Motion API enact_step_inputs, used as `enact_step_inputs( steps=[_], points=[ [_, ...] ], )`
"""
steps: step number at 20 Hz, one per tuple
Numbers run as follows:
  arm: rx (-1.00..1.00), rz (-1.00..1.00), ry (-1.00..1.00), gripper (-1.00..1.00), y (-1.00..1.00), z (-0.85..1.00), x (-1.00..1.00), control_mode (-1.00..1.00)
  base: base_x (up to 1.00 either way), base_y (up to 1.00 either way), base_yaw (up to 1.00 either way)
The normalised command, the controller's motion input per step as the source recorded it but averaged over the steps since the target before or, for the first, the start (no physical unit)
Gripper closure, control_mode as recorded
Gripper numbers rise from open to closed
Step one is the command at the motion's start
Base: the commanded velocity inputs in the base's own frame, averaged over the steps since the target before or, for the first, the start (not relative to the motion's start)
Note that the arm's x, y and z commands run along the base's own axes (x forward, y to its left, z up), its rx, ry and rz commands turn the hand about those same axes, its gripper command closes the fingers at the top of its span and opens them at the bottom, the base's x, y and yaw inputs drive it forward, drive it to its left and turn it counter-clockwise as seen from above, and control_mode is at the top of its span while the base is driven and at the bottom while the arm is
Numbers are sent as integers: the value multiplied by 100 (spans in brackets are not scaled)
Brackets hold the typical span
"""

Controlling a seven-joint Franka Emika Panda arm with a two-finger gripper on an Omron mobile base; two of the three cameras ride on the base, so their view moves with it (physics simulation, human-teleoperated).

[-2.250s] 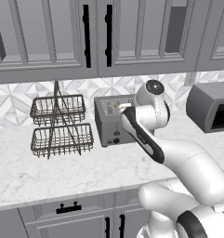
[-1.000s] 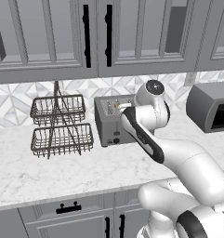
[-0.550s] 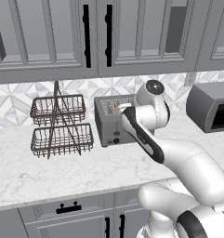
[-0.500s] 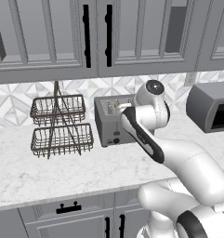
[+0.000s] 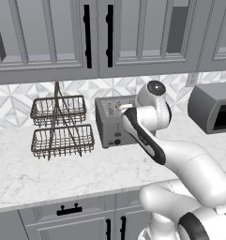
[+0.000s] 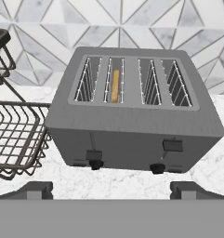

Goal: Start the toaster. Once the lever pops up, take the bread to the plate on the dining counter.

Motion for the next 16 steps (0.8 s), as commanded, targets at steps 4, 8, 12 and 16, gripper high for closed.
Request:
enact_step_inputs(
  steps=[4,8,12,16],
  points=[
    [0,0,0,-100,0,0,0,-100,0,0,0],
    [0,0,0,-100,0,0,0,-100,0,0,0],
    [0,0,0,-100,0,0,0,-100,0,0,0],
    [0,0,0,-100,0,0,0,-100,0,0,0]
  ],
)
